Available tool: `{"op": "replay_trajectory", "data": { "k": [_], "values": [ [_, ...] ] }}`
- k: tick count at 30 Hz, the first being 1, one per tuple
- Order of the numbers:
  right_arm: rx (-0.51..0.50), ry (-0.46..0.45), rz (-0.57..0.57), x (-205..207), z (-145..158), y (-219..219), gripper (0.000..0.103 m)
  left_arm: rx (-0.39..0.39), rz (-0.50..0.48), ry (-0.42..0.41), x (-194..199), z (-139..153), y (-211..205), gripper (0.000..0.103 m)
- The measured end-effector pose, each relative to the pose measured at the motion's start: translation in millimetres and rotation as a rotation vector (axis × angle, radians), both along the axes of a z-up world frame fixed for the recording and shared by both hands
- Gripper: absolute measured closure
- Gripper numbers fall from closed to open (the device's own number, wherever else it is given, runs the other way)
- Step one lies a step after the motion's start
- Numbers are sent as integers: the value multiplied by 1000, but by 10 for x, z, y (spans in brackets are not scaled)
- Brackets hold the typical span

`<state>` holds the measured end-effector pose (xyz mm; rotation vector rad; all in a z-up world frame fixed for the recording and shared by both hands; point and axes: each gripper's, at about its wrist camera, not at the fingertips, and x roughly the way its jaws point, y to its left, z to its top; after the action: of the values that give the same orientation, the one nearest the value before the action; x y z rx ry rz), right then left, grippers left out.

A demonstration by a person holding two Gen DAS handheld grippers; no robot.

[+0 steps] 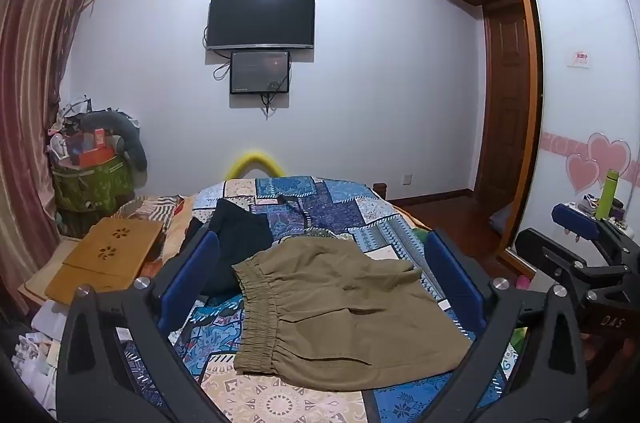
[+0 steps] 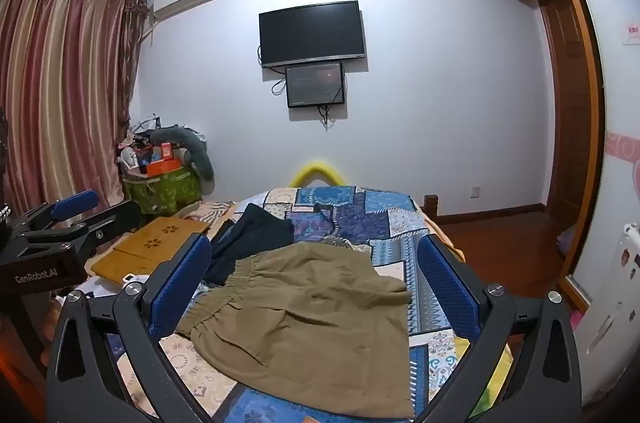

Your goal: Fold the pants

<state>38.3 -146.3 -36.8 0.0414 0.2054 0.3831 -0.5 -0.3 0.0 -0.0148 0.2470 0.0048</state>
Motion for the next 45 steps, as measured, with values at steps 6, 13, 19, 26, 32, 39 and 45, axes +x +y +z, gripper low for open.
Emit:
{"op": "replay_trajectory", "data": {
  "k": [6, 13, 19, 26, 32, 39, 45],
  "values": [
    [6, 3, 1, -8, 7, -1, 1, -7, -2, -5, -67, 17, -6, 0],
    [-2, 1, -3, 6, 9, -8, 1, -7, -6, 16, 37, 19, 8, 0],
    [-2, 3, -3, 29, 23, -27, 1, 7, -2, 10, 48, 28, -50, 0],
    [-1, 1, -11, 6, 26, -27, 1, -2, -9, 14, 62, 28, -58, 0],
    [1, 3, -13, 21, 18, -30, 1, -6, -6, 10, 64, 41, -43, 0],
    [-2, -1, -14, 33, 6, -30, 0, -27, 0, 21, 100, 43, -14, 0],
    [-2, -3, -15, 18, 9, -30, 0, -34, 1, 23, 114, 44, 13, 0]
  ]
}}
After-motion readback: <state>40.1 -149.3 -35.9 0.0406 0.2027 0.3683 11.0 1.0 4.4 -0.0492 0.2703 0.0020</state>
